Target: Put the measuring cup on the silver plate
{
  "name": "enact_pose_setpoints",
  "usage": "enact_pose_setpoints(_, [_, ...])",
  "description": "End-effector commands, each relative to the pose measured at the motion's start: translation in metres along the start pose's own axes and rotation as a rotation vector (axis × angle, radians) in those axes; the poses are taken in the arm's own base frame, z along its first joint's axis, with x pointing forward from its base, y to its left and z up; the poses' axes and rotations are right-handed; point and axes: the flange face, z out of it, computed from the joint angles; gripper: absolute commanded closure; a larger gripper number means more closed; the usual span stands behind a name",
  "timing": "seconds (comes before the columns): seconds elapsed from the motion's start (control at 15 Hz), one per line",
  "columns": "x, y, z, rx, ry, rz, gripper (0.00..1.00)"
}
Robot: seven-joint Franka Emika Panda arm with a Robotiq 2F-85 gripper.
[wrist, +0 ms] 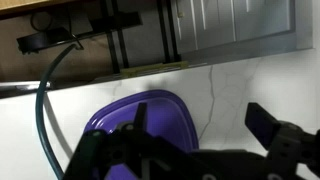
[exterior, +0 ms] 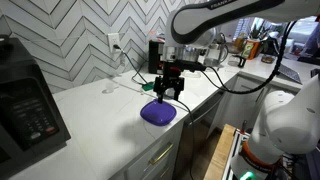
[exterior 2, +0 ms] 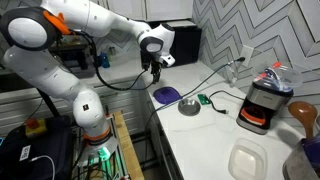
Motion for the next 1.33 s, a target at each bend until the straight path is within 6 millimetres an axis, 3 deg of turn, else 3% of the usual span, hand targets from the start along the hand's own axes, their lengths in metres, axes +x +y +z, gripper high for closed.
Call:
enact_pose_setpoints(0.0, [0.0, 0.0, 0.0, 0.0, -0.001, 0.0, 0.0])
enact_pose_setpoints(0.33, [0.035, -0.021, -0.057, 0.052, 0.319, 0.057, 0.0])
enact_pose_setpoints(0.67, [0.094, -0.061, -0.106, 0.008, 0.642, 0.065, 0.0])
enact_pose_setpoints(0.73, [0.114, -0.067, -0.11, -0.017, 0.685, 0.081, 0.0])
enact_pose_setpoints(0.93, [0.148, -0.077, -0.114, -0.079, 0.707, 0.146, 0.0])
enact_pose_setpoints(1.0, [0.122, -0.07, -0.114, -0.051, 0.711, 0.106, 0.0])
enact_pose_setpoints(1.13, [0.143, -0.074, -0.112, -0.059, 0.712, 0.124, 0.0])
enact_pose_setpoints(1.27, [0.151, -0.075, -0.111, -0.058, 0.71, 0.127, 0.0])
